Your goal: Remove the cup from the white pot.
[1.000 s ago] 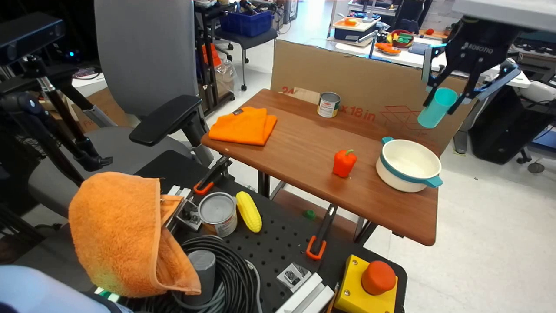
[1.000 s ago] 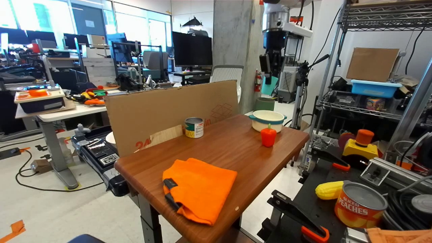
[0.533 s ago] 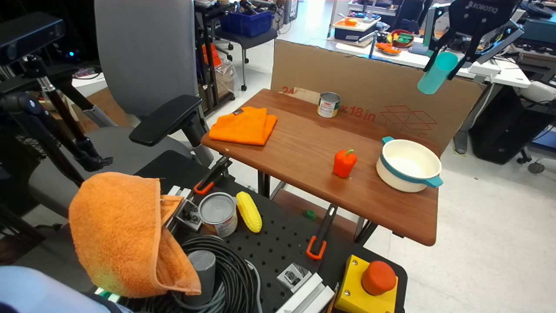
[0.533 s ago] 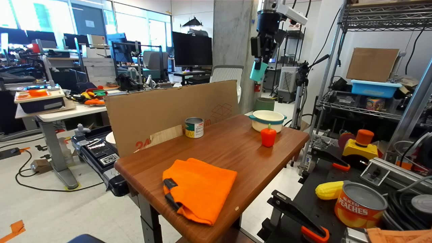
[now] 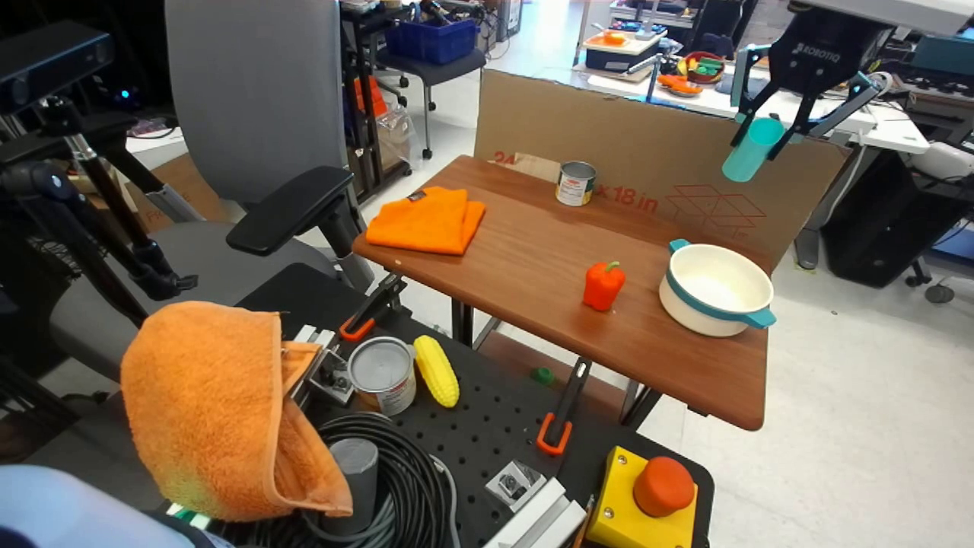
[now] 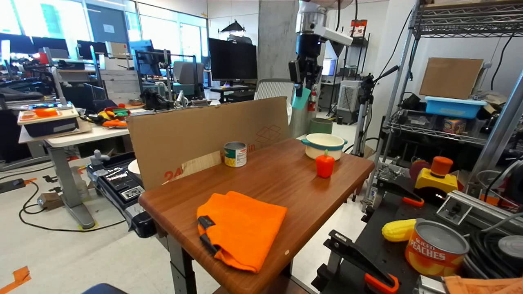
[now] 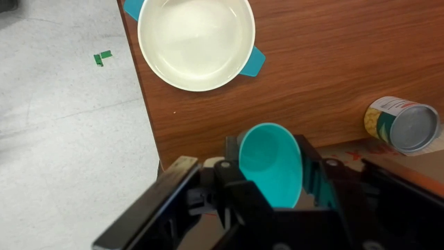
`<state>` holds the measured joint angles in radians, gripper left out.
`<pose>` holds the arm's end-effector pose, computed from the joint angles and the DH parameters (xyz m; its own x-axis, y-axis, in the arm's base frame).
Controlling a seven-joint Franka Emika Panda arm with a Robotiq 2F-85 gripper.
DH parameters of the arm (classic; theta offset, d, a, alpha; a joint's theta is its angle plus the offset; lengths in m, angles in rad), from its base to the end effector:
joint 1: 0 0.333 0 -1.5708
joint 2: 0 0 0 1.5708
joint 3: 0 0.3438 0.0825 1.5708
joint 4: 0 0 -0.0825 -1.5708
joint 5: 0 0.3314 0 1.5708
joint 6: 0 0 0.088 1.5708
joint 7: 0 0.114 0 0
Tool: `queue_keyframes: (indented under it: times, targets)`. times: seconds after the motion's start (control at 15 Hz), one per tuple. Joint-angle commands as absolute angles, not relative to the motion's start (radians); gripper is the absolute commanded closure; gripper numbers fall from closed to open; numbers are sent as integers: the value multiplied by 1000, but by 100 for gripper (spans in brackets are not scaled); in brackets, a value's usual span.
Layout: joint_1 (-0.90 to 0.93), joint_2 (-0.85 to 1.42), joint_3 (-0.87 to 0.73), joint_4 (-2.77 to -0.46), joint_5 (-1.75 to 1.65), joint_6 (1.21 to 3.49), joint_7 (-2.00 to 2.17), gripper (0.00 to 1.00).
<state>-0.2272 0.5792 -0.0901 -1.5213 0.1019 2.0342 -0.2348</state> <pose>0.6373 -0.1909 0.3609 0.9918 -0.1161 -0.0533 -0.1189 -0.9915 -0.0526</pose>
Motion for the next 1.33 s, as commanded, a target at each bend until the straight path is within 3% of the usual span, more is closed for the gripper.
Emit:
queue_keyframes:
  times: [0.0, 1.13, 1.27]
  targets:
    - [-228, 724, -81, -1321, 95, 1927, -181, 83]
    - [-241, 1251, -116, -674, 73, 1638, 99, 83]
    - [-241, 1275, -121, -643, 65, 1616, 119, 70]
